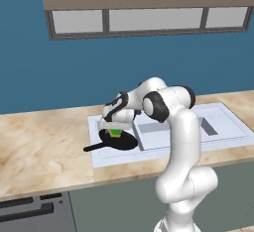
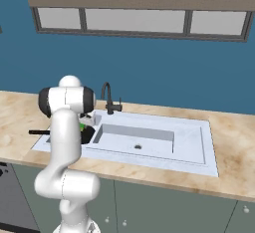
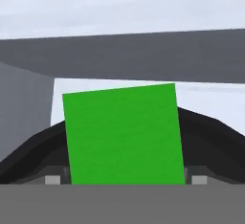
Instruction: Pick the pan and sponge and place them into the sink. Then turn on the water.
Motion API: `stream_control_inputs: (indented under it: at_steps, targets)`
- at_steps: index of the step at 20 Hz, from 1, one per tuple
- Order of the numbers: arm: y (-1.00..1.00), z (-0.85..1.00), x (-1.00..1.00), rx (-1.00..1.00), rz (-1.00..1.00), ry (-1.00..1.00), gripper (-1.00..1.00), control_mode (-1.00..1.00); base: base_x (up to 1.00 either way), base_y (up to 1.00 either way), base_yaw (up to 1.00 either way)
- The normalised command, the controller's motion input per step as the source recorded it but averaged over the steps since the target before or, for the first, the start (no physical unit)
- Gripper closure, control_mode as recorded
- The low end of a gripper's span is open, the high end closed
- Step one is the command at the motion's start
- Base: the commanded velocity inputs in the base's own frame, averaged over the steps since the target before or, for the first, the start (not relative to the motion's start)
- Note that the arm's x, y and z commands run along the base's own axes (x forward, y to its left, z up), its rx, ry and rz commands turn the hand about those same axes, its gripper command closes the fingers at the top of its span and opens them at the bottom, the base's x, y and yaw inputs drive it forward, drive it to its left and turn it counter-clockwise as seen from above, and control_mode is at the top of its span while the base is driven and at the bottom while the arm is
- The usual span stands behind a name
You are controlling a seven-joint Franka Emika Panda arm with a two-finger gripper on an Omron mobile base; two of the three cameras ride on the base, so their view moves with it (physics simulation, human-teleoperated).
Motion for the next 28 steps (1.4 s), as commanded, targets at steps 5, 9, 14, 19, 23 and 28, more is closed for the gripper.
stream_control_inputs:
  at_steps: [5, 9, 14, 19, 23, 28]
  targets:
    - [-0.22, 0.0, -0.01, 0.12, 0.0, 0.0, -1.0, -1.0, 0.0, 0.0, 0.0]
    - [-0.28, 0.12, -0.03, 0.1, 0.0, -0.02, -1.0, -1.0, 0.0, 0.0, 0.0]
    - [-0.05, 0.36, -0.01, -0.02, 0.0, -0.04, -1.0, -1.0, 0.0, 0.0, 0.0]
    - [0.0, 0.45, -0.01, -0.03, 0.0, -0.05, -1.0, -1.0, 0.0, 0.0, 0.0]
    - [-0.06, 0.53, -0.09, -0.05, 0.0, -0.02, -1.0, -1.0, 0.0, 0.0, 0.0]
    - [-0.21, 0.36, -0.06, -0.02, 0.0, 0.0, -1.0, -1.0, 0.0, 0.0, 0.0]
